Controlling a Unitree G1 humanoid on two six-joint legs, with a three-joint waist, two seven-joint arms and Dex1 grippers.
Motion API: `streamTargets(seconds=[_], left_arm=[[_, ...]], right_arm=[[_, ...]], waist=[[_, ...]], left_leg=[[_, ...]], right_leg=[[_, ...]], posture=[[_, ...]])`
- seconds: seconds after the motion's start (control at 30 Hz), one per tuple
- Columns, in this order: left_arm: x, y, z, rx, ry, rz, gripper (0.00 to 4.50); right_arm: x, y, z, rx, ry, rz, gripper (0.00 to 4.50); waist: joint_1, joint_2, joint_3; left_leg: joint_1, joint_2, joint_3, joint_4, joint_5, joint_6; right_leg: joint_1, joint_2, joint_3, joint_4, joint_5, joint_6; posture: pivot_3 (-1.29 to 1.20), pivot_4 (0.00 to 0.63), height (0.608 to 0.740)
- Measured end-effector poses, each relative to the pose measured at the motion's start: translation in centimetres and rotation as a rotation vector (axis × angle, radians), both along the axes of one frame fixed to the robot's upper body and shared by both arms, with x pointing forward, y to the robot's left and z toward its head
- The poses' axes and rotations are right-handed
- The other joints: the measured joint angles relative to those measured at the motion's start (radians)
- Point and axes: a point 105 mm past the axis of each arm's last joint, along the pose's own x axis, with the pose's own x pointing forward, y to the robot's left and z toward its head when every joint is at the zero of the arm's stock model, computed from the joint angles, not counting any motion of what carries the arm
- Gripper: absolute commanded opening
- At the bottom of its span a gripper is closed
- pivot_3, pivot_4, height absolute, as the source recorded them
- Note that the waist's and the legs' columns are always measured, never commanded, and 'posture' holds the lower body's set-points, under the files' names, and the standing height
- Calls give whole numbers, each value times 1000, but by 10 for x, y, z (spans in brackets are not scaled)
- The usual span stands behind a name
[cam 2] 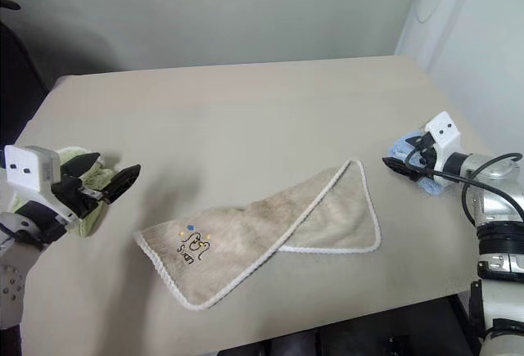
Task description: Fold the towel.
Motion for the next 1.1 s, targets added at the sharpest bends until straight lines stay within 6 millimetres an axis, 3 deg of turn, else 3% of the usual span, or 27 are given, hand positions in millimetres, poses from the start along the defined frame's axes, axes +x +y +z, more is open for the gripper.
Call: streamTargets(seconds=[0.33, 0.77, 1.1], left_arm=[[3, -6, -2, 1, 10, -20, 4471], [4, -21, -5, 25, 27, -96, 4471], [2, -40, -11, 11, 32, -149, 4471]], right_arm=[[-6, 8, -4, 31, 10, 20, 4500], [0, 23, -11, 69, 14, 53, 4500], [25, 42, -19, 28, 67, 117, 4500]], waist=[[2, 0, 0], [2, 0, 0], [2, 0, 0]], left_leg=[[0, 0, 0, 0, 0, 0], [0, 0, 0, 0, 0, -1], [0, 0, 0, 1, 1, 0]], right_leg=[[0, 0, 0, 0, 0, 0], [0, 0, 0, 0, 0, 0], [-2, 0, 0, 3, 0, 0]], posture=[[0, 150, 740], [0, 150, 740], [0, 150, 740]])
